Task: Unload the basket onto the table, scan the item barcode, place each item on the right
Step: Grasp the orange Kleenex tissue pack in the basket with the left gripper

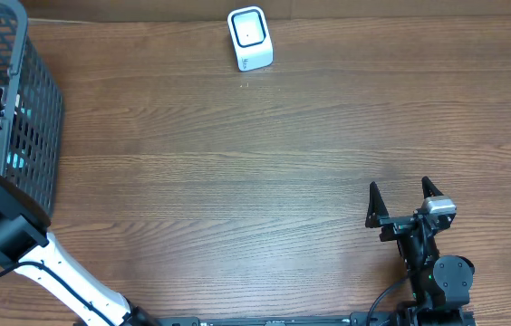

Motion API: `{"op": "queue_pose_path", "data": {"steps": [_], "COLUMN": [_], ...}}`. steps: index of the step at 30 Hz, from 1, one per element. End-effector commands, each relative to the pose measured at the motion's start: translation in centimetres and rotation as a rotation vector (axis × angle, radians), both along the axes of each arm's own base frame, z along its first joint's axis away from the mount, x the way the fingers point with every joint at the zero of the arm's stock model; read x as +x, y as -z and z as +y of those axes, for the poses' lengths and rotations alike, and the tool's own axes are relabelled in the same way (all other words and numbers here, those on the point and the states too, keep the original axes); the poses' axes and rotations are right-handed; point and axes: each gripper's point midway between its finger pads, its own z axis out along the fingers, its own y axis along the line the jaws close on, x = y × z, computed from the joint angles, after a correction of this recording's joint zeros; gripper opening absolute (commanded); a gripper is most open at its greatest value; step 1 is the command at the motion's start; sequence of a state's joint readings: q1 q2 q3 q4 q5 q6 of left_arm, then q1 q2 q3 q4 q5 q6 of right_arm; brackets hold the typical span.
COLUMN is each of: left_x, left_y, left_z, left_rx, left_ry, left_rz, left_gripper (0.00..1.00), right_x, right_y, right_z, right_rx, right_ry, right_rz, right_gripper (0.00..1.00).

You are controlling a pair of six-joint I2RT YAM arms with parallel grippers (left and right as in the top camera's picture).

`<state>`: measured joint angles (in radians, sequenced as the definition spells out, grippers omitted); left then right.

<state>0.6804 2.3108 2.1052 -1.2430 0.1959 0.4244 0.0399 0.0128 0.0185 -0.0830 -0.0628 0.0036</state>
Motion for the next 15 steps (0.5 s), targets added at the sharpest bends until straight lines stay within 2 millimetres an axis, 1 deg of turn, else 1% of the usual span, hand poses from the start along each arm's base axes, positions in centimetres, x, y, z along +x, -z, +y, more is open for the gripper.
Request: {"op": "queue_pose_path", "data": {"steps": [1,7,9,12,15], "left_x": [-0.80,-0.93,-0.90,-1.04,-1.12], "left_y": [1.76,1.93,2.09,2.30,2.27], "left_z": [-0.60,-0.67,-0.64,-0.65,-0.50], "left_rx": [-0.030,-0.037,-0.037,-0.038,-0.030], "left_ry": [-0.039,-0.057,-0.066,-0.079,-0.085], "left_rz": [0.062,0.070,0.069,0.077,0.081], "left_gripper": [0.67,0.66,0.63,0.63,0.60], "right_x": [0.02,0.02,0.02,0.02,0.02], "right_y": [0.24,0.23,0.23,0.23,0.23], "right_z": [-0.19,-0.19,-0.19,-0.19,-0.19], "right_rx": [-0.004,-0.004,-0.004,-0.004,-0.004], "right_ry": [0.010,0.010,0.010,0.010,0.010], "right_rz": [-0.002,-0.002,-0.002,-0.002,-0.002], "right_gripper": [1.00,1.00,1.00,1.00,1.00]}}
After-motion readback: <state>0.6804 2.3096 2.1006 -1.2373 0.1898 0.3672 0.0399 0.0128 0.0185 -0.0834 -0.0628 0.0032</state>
